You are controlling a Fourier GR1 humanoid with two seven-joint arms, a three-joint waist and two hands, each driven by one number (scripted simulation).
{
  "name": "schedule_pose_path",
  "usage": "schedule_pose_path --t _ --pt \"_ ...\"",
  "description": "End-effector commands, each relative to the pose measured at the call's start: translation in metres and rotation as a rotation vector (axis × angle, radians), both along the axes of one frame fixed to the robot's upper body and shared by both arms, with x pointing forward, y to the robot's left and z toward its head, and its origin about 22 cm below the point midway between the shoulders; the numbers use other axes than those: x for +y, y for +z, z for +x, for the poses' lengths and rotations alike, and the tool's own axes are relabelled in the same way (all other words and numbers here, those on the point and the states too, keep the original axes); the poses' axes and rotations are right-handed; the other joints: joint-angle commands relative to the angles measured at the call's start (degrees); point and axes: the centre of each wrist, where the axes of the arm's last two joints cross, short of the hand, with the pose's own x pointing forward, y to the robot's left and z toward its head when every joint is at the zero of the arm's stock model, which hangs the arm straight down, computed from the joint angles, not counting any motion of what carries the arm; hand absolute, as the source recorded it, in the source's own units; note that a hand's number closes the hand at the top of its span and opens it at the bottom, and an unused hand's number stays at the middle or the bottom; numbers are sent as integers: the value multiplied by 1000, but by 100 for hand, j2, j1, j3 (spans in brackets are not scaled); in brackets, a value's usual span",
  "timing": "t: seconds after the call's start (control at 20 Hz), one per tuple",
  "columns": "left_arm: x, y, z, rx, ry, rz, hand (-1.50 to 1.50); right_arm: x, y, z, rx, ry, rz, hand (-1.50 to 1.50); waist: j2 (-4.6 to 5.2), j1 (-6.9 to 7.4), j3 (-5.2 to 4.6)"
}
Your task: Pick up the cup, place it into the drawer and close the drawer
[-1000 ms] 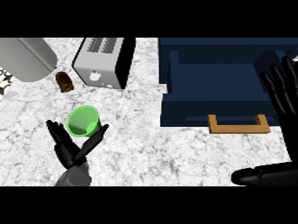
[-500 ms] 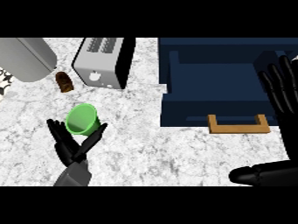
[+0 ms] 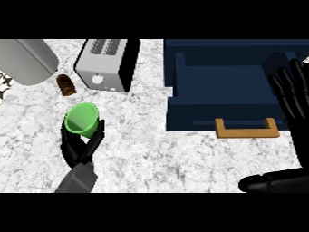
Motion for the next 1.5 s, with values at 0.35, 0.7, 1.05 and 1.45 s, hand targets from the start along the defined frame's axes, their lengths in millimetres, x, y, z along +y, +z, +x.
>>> schedule_pose_path --t 0.35,0.7,1.05,1.45 --pt "-9 -1 7 -143 53 151 150 10 7 -4 -19 1 6 -150 5 -48 -4" --pt "37 4 -3 -161 -436 133 150 -11 -5 -6 -11 0 -1 -150 -16 -10 6" --pt "72 36 10 -314 -610 133 150 -4 6 -21 2 -15 10 -150 -39 26 4" --pt "35 100 31 -375 -805 173 150 5 -13 -6 11 -27 17 -150 -35 95 11"
